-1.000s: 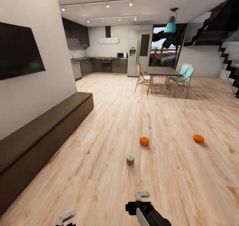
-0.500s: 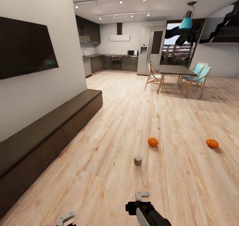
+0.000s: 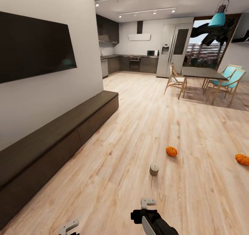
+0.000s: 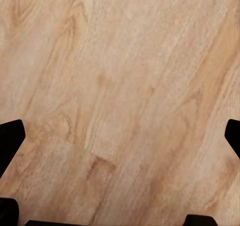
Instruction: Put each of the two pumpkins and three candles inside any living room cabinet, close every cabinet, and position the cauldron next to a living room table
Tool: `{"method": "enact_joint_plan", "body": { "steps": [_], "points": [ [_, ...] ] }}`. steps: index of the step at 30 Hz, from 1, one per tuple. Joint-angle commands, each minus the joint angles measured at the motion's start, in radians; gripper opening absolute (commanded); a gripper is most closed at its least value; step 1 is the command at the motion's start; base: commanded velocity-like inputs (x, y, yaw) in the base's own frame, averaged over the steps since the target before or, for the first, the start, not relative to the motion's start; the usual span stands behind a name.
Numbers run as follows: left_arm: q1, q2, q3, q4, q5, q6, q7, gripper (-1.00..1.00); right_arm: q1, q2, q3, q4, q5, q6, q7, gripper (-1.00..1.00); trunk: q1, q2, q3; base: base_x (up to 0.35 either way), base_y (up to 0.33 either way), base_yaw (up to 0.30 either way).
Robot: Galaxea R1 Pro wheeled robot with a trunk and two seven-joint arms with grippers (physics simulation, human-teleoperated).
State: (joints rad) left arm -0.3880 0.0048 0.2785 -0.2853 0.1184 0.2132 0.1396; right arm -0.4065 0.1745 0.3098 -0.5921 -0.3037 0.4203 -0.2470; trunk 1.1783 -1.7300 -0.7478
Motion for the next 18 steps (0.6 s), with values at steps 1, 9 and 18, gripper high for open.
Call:
{"method": "enact_joint_plan", "body": {
  "steps": [1, 9, 18],
  "points": [
    [0.000, 0.000, 0.000, 0.000, 0.000, 0.000, 0.000, 1.00, 0.000, 0.000, 0.000, 0.000, 0.000, 0.000, 0.000, 1.00, 0.000, 0.000, -0.001, 0.077, -0.015, 0.256],
    [0.000, 0.000, 0.001, 0.001, 0.000, 0.000, 0.000, 1.00, 0.000, 0.000, 0.001, 0.004, 0.000, 0.001, -0.001, 1.00, 0.000, 0.000, -0.007, 0.102, -0.081, 0.262],
    [0.000, -0.002, -0.001, 0.003, 0.000, 0.000, 0.000, 1.00, 0.000, 0.000, 0.002, 0.015, 0.003, 0.001, -0.001, 1.00, 0.000, 0.000, -0.013, 0.140, -0.105, 0.267]
  ]
}}
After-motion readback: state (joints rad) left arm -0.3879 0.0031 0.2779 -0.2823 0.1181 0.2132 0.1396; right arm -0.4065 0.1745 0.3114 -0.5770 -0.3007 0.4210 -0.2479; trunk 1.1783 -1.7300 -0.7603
